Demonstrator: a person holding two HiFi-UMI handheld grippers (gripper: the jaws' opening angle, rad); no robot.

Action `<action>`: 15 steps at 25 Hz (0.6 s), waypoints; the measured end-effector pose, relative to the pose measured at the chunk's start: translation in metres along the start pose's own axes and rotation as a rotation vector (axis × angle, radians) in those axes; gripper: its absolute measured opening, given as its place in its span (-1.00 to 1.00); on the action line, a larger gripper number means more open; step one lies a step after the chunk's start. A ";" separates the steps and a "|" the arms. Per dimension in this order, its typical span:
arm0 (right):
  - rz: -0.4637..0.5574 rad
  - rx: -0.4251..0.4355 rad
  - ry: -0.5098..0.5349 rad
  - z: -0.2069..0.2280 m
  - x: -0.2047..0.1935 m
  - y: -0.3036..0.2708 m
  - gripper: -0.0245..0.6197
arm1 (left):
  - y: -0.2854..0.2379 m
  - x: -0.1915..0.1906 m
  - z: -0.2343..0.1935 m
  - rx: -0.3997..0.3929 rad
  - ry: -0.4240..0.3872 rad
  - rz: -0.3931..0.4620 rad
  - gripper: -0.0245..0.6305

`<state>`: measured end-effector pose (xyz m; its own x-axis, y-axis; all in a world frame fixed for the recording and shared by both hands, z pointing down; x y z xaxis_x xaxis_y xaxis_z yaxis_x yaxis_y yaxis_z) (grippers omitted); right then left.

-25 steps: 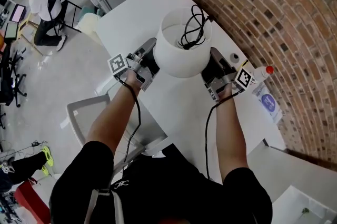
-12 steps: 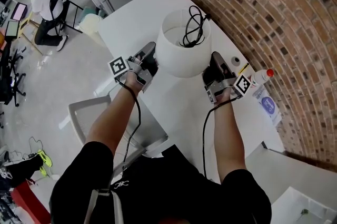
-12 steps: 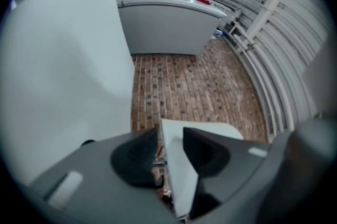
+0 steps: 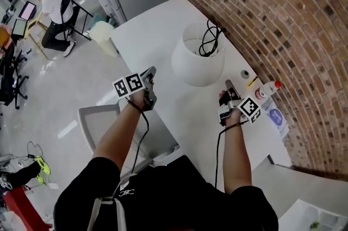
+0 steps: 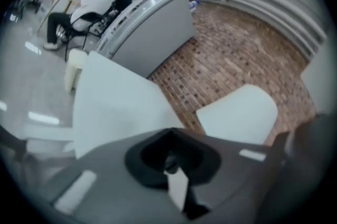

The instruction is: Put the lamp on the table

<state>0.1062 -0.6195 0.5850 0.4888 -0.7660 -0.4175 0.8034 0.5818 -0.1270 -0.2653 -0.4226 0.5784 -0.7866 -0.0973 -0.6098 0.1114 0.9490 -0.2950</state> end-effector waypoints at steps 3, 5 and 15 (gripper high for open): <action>-0.005 -0.069 0.196 -0.025 -0.010 0.015 -0.93 | 0.026 0.000 0.006 0.131 -0.256 -0.013 -0.93; -0.026 -0.073 0.271 -0.045 -0.024 0.023 -0.93 | 0.044 0.004 0.014 0.178 -0.384 0.017 -0.93; 0.035 -0.120 0.812 -0.167 -0.098 0.059 -0.93 | 0.141 0.029 0.072 0.081 -0.609 0.189 -0.93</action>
<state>0.0492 -0.4643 0.4681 0.0775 -0.3374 -0.9382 0.7277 0.6624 -0.1781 -0.2285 -0.3131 0.4659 -0.2659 -0.1058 -0.9582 0.2787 0.9431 -0.1814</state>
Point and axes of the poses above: the fingertips, and each gripper's own axes: y backward along the fingers, z to its right, x out of its top, the point moved 9 cm from there along y, backward along the fingers, and after that the axes turned 5 degrees about z, right-handed, at the moved point
